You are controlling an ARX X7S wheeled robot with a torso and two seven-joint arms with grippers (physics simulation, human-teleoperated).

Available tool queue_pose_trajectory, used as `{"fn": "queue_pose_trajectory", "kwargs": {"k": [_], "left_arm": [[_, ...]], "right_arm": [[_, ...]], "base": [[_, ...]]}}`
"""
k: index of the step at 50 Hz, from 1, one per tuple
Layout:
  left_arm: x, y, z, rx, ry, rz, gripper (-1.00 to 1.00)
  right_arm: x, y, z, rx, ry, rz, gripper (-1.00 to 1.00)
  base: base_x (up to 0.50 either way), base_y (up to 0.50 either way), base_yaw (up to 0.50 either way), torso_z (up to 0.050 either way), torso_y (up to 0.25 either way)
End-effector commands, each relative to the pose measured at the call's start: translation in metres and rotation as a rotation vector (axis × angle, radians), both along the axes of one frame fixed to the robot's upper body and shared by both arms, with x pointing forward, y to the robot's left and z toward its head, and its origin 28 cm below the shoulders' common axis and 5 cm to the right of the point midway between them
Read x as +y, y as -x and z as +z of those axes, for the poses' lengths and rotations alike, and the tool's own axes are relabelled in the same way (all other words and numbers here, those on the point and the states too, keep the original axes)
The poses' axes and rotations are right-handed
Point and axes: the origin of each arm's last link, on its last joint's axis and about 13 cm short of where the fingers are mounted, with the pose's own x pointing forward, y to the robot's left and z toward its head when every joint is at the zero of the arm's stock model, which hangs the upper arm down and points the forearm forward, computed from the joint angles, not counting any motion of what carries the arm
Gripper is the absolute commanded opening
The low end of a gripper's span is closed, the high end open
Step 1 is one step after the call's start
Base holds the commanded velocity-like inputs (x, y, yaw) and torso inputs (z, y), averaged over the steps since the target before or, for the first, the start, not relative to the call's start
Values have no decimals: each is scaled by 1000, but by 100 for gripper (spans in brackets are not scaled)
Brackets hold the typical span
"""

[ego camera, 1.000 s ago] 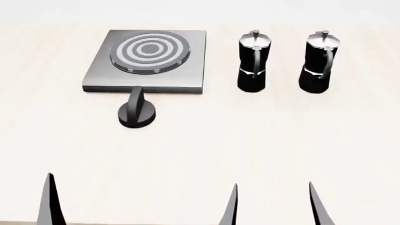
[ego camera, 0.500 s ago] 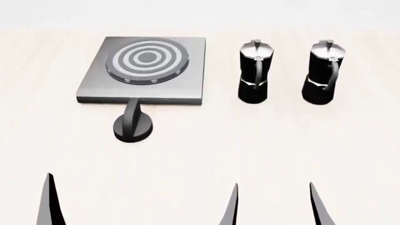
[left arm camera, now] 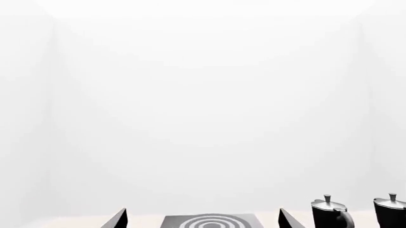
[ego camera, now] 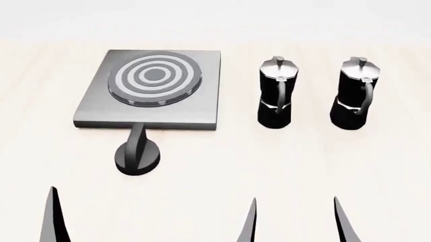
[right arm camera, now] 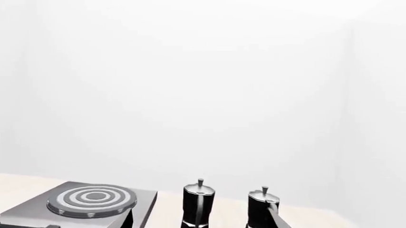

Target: Turn off the stove.

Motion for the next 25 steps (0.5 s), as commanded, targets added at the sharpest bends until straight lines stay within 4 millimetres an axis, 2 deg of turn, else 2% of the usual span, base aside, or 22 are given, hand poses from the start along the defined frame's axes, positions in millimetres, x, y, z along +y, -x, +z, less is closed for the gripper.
{"fn": "queue_pose_trajectory", "kwargs": {"k": [1,25], "left_arm": [[0,0,0,0,0,1,100],[0,0,-1,2,-1,1,100]], "right_arm": [[0,0,-1,1,1,1,100],[0,0,-1,2,0,2,100]], "base": [[195,0,0,0,0],[198,0,0,0,0]]}}
